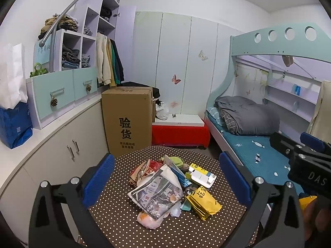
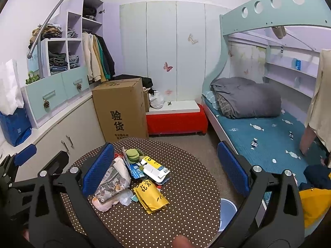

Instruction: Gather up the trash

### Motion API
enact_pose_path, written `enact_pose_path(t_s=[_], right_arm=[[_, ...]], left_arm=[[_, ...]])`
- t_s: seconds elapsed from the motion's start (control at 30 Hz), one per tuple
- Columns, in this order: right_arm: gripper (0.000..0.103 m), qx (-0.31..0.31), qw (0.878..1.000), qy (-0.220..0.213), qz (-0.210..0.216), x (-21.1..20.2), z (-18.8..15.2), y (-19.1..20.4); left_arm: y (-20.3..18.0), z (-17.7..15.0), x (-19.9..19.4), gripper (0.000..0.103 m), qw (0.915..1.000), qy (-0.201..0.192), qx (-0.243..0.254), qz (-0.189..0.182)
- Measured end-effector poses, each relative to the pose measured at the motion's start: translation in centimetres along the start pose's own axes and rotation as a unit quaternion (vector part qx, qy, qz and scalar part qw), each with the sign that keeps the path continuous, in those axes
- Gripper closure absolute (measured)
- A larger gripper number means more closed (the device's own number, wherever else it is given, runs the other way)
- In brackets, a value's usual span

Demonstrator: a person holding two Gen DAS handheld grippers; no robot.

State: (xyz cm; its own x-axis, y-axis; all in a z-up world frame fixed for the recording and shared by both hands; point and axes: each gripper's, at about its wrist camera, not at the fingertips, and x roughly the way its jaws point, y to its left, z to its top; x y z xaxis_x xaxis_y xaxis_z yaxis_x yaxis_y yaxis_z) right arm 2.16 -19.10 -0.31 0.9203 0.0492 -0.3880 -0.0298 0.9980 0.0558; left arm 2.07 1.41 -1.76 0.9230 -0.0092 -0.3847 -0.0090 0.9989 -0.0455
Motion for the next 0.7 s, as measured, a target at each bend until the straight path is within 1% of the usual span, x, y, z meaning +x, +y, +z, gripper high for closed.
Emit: enact_pose_path(t_s=[0.2,0.47,0.63,0.7], right_arm=[[0.006,0.0,1.0,0.003,-0.001,0.3,-0.2,-0.1],[0.006,-0.003,1.0,0.024,0.001,1.6,-0.4,-0.4],[0.006,-0.013,0.998,0.055,0.005,3.8,-1.7,-0.6],[0.006,-0.019,0.997,0.081,0.008,5.3,-2.8,-0.9]], left_arm=[[-0.2,-0.1,0.2,0.004,1.0,0.0,0.002,0.0],[0.3,-0.7,1.8,0.004,0.9997,0.023,-0.002,0.006],[1.1,-2.1,3.6,0.004,0.9987,0.049,-0.003,0.013],[1.6,-2.8,4.4,0.004,0.9981,0.06,-0.005,0.013]])
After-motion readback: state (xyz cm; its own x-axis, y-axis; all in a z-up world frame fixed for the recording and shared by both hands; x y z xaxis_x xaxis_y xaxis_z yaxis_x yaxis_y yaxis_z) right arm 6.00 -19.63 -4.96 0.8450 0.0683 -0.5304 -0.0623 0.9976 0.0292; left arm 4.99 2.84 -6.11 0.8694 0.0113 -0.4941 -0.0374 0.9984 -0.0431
